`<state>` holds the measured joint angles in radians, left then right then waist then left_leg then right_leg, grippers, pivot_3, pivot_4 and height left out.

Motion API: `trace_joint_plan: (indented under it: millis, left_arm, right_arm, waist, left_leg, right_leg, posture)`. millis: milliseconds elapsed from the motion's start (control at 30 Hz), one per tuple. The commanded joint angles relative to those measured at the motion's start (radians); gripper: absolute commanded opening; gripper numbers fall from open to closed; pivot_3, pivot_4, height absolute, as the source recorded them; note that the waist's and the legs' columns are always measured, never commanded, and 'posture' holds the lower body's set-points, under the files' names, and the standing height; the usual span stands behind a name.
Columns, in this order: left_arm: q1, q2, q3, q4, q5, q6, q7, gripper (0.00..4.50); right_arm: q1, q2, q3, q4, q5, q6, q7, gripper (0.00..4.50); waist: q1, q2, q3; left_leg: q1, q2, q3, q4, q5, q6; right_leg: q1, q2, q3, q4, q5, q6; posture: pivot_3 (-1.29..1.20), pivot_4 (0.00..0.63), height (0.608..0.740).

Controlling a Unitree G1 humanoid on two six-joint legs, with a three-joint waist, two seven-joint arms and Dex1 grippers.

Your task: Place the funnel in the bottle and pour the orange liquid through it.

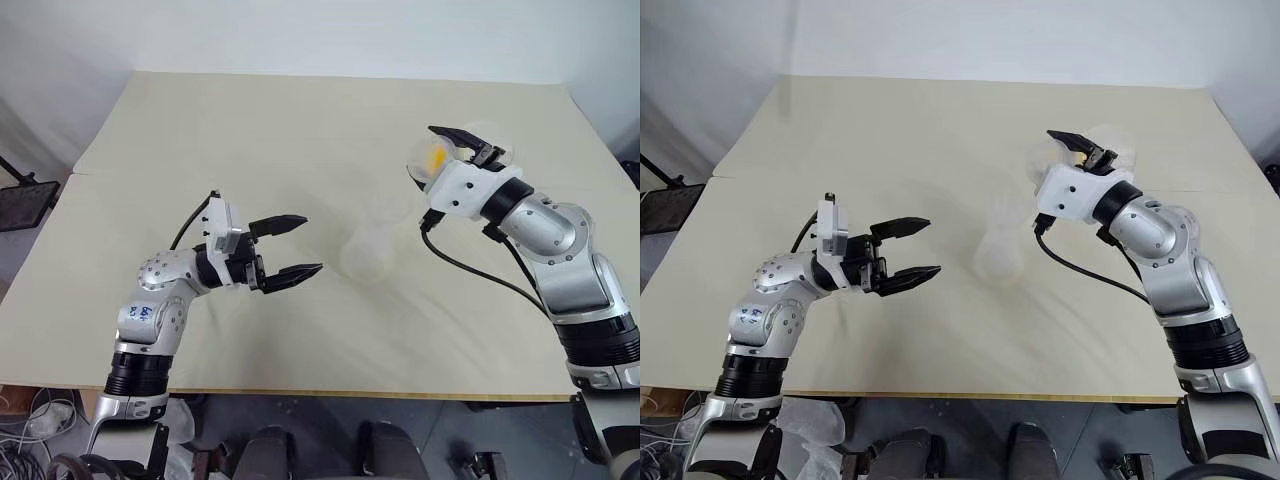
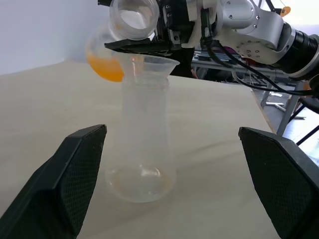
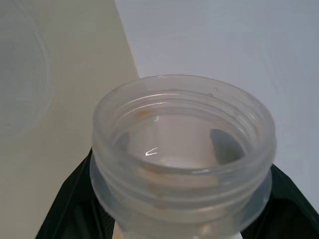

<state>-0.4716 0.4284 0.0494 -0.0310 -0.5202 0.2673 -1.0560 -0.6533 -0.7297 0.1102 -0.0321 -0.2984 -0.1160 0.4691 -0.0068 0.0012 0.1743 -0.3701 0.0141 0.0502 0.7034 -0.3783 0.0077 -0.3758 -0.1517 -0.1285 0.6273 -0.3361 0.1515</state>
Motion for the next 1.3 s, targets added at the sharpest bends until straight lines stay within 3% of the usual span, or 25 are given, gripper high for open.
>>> trace_joint_plan:
  millis: [33, 500, 1300]
  left_arm:
    - [-0.012, -0.008, -0.001, -0.030, -0.007, -0.023, 0.008, 4.50]
    - [-0.018, -0.020, -0.008, -0.022, -0.004, -0.045, 0.023, 4.50]
    - [-0.006, -0.033, -0.013, -0.029, -0.005, -0.048, 0.038, 4.50]
  right_arm:
    - [-0.034, -0.007, -0.017, -0.010, -0.051, -0.053, -0.043, 2.48]
    - [-0.052, -0.031, 0.007, 0.011, -0.252, -0.226, -0.117, 2.48]
    - [-0.083, -0.024, 0.027, 0.028, -0.440, -0.282, -0.210, 2.48]
  waist:
    - [0.000, 0.000, 0.000]
    - [-0.016, 0.000, 0.000]
    - [-0.023, 0.000, 0.000]
  left_leg:
    - [0.000, 0.000, 0.000, 0.000, 0.000, 0.000]
    - [0.000, 0.000, -0.002, 0.000, 0.000, 0.000]
    - [0.000, 0.000, -0.007, -0.001, 0.000, 0.000]
  right_leg:
    - [0.000, 0.000, 0.000, 0.000, 0.000, 0.000]
    - [0.000, 0.000, 0.000, 0.000, 0.000, 0.000]
    - [0.000, 0.000, 0.000, 0.000, 0.000, 0.000]
  posture:
    - [0.00, 0.150, 0.740]
    - [0.00, 0.150, 0.740]
    - [0.00, 0.150, 0.740]
